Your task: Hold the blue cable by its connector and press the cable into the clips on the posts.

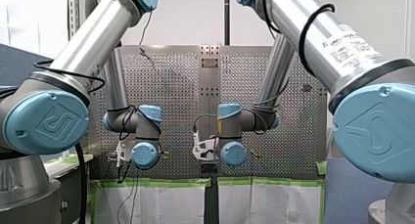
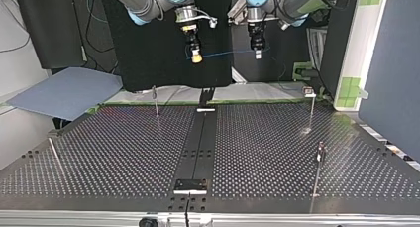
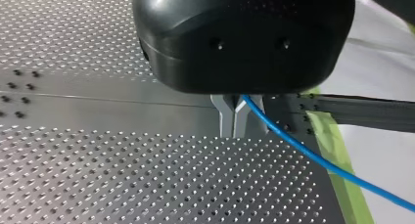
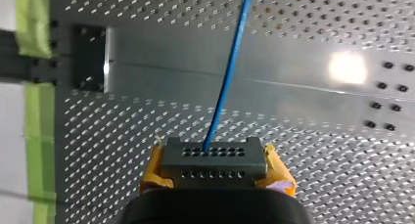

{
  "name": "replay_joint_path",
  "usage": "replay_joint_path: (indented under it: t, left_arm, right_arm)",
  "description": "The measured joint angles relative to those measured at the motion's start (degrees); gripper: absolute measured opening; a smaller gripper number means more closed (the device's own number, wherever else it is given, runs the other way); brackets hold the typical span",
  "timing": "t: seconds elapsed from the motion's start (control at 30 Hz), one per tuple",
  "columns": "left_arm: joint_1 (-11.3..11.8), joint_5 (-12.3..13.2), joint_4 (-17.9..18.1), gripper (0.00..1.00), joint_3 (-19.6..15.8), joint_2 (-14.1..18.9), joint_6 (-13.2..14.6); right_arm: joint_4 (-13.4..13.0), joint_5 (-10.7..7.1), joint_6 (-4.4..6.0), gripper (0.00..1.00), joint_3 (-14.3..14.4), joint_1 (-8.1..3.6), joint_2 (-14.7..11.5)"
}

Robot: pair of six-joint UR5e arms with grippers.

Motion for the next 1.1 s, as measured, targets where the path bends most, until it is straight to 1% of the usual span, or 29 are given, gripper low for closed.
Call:
replay_joint_path:
  t: [0.13,0.2,0.23,0.3,0.33,0.4,0.6,0.77,0.93,1.1]
  left_arm:
    - [-0.9,-1.4,-0.8,0.00,-1.8,1.8,-1.8]
    - [-1.0,-2.2,-1.5,0.00,-2.5,2.6,-2.6]
    - [-0.9,-2.7,-2.1,0.00,-2.7,3.1,-3.0]
    - [-0.7,-3.5,-2.9,0.00,-3.0,4.1,-3.4]
    - [-0.6,-4.0,-3.6,0.00,-3.1,4.7,-3.6]
    - [-0.4,-4.5,-4.6,0.00,-3.2,5.7,-3.8]
    - [0.0,-4.9,-7.9,0.00,-3.0,9.0,-3.9]
    - [0.5,-5.5,-10.4,0.00,-1.6,11.5,-3.9]
    - [0.9,-7.2,-12.8,0.00,0.6,14.4,-3.9]
    - [1.2,-9.5,-14.7,0.00,3.0,17.1,-3.9]
  right_arm:
    - [1.9,1.94,1.91,0.00,-0.5,0.64,-2.0]
    - [2.9,2.83,2.68,0.00,-0.6,0.74,-2.9]
    - [3.5,3.08,3.22,0.00,-0.7,0.79,-3.5]
    - [4.5,2.89,4.14,0.00,-1.0,0.75,-4.5]
    - [5.2,2.49,4.69,0.00,-1.3,0.69,-5.2]
    - [6.2,1.79,5.15,0.00,-1.8,0.61,-6.2]
    - [9.3,-0.63,5.52,0.00,-3.9,0.42,-9.4]
    - [11.9,-2.65,5.70,0.00,-5.2,0.14,-12.2]
    - [13.8,-4.29,5.63,0.00,-6.6,-0.30,-14.9]
    - [15.9,-4.99,5.32,0.00,-8.1,-0.72,-17.1]
